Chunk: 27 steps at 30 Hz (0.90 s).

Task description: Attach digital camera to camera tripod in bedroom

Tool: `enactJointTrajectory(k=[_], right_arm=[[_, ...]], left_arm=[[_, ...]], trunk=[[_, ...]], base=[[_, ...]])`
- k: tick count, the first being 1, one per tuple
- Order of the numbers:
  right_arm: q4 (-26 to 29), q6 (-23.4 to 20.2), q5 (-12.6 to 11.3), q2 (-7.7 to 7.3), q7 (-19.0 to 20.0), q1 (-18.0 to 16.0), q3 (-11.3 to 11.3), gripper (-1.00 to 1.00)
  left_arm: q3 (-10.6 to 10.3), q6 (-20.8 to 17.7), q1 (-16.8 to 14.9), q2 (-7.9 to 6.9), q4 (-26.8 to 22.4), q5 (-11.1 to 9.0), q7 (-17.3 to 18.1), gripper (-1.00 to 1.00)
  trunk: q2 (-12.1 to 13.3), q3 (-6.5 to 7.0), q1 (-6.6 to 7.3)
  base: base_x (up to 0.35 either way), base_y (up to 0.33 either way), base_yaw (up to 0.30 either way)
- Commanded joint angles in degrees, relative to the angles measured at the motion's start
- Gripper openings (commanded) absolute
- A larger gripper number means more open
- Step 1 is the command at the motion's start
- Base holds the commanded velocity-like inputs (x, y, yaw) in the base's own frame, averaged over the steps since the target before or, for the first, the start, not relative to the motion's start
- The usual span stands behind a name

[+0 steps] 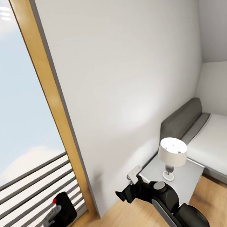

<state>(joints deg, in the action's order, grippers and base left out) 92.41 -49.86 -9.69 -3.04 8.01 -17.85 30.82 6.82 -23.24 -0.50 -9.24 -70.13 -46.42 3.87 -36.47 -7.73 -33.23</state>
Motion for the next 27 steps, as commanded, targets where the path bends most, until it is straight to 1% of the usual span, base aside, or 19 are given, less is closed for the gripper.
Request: enactJointTrajectory(k=[1,13,27], right_arm=[[0.05,-0.24,-0.16,-0.03,-0.04,-0.07,0.06,1.00],[0.05,-0.24,-0.16,-0.11,-0.02,-0.07,0.07,1.00],[0.05,-0.23,-0.16,-0.12,-0.03,-0.08,0.10,1.00]], left_arm=[[0.13,-0.40,-0.03,0.02,-0.04,-0.16,0.20,-1.00],[0.13,-0.40,-0.05,0.02,-0.05,-0.16,0.18,-1.00],[0.13,-0.40,-0.03,0.02,-0.01,-0.16,0.17,-1.00]], trunk=[[-0.09,-0.02,-0.02],[-0.09,0.41,-0.02],[-0.09,0.46,-0.02]], base=[[0.010,0.007,-0.131],[0.098,0.083,-0.047],[0.021,0.017,-0.013]])
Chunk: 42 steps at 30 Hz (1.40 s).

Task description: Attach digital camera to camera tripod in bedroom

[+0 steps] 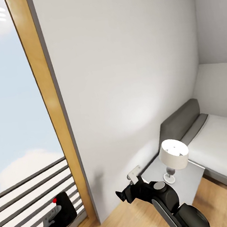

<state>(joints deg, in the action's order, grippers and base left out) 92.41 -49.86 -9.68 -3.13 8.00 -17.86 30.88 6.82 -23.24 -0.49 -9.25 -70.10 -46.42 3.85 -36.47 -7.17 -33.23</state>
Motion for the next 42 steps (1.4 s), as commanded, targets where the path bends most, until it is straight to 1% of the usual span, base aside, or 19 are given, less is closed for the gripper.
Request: enactJointTrajectory(k=[1,13,42], right_arm=[[0.05,-0.24,-0.16,-0.03,-0.02,-0.07,0.05,1.00],[0.05,-0.24,-0.16,-0.03,-0.02,-0.07,0.05,1.00],[0.05,-0.23,-0.16,-0.02,-0.03,-0.07,0.11,1.00]], left_arm=[[0.12,-0.40,-0.04,0.02,-0.04,-0.16,0.19,-1.00],[0.12,-0.40,-0.04,0.02,-0.04,-0.16,0.19,-1.00],[0.14,-0.40,-0.04,0.02,-0.04,-0.16,0.28,-1.00]], trunk=[[-0.09,-0.10,-0.02],[-0.09,-0.10,-0.02],[-0.09,-0.10,-0.02]], base=[[0.004,0.004,-0.107],[0.002,0.001,-0.202],[0.000,0.000,-0.262]])
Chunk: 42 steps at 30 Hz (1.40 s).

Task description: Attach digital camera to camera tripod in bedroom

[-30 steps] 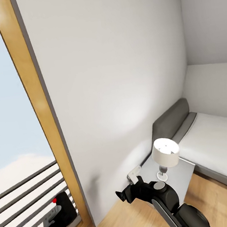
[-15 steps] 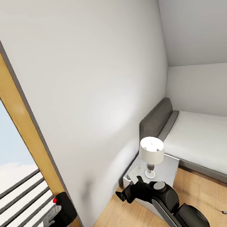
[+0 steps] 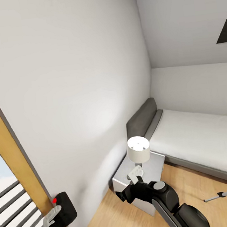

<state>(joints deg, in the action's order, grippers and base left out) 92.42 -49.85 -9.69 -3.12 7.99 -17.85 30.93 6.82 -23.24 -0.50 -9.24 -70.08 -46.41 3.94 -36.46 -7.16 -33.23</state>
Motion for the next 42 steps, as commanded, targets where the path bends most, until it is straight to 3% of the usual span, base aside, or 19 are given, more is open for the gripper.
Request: enactJointTrajectory(k=[1,42], right_arm=[[0.04,-0.20,-0.16,-0.03,-0.02,-0.08,0.08,1.00],[0.04,0.02,-0.16,-0.05,0.00,-0.08,0.09,1.00]], left_arm=[[0.13,-0.40,-0.02,0.02,-0.06,-0.17,0.19,-1.00],[0.12,-0.49,-0.02,0.02,-0.12,-0.17,0.17,-1.00]], trunk=[[-0.09,-0.10,-0.02],[-0.09,-0.10,-0.02]], base=[[0.000,0.000,-0.262],[0.000,0.014,-0.073]])
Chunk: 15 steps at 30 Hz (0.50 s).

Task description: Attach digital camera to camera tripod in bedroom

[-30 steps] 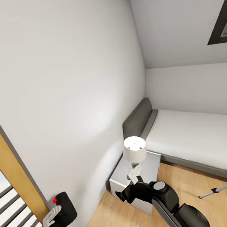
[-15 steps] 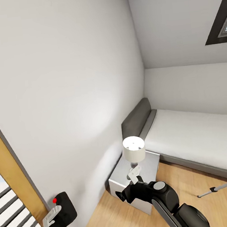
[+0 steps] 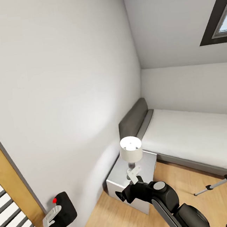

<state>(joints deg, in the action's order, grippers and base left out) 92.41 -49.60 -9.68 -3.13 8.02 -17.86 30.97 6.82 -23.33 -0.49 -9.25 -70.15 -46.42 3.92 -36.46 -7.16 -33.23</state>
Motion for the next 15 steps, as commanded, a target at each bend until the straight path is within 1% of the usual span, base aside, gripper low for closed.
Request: enactJointTrajectory(k=[1,8,15], right_arm=[[0.05,-0.24,-0.16,-0.03,-0.02,-0.07,0.07,1.00],[0.05,-0.24,-0.16,0.02,-0.02,-0.07,0.12,1.00],[0.05,-0.28,-0.16,0.05,-0.02,-0.07,0.14,1.00]], left_arm=[[0.13,-0.40,-0.03,0.02,-0.05,-0.16,0.18,-1.00],[0.13,-0.40,-0.03,0.02,-0.07,-0.16,0.19,-1.00],[0.13,-0.40,-0.04,0.02,-0.01,-0.16,0.19,-1.00]], trunk=[[-0.09,-0.10,-0.02],[-0.09,-0.10,-0.02],[-0.09,-0.10,-0.02]], base=[[0.000,0.000,-0.104],[0.000,0.000,-0.121],[0.000,0.000,-0.152]])
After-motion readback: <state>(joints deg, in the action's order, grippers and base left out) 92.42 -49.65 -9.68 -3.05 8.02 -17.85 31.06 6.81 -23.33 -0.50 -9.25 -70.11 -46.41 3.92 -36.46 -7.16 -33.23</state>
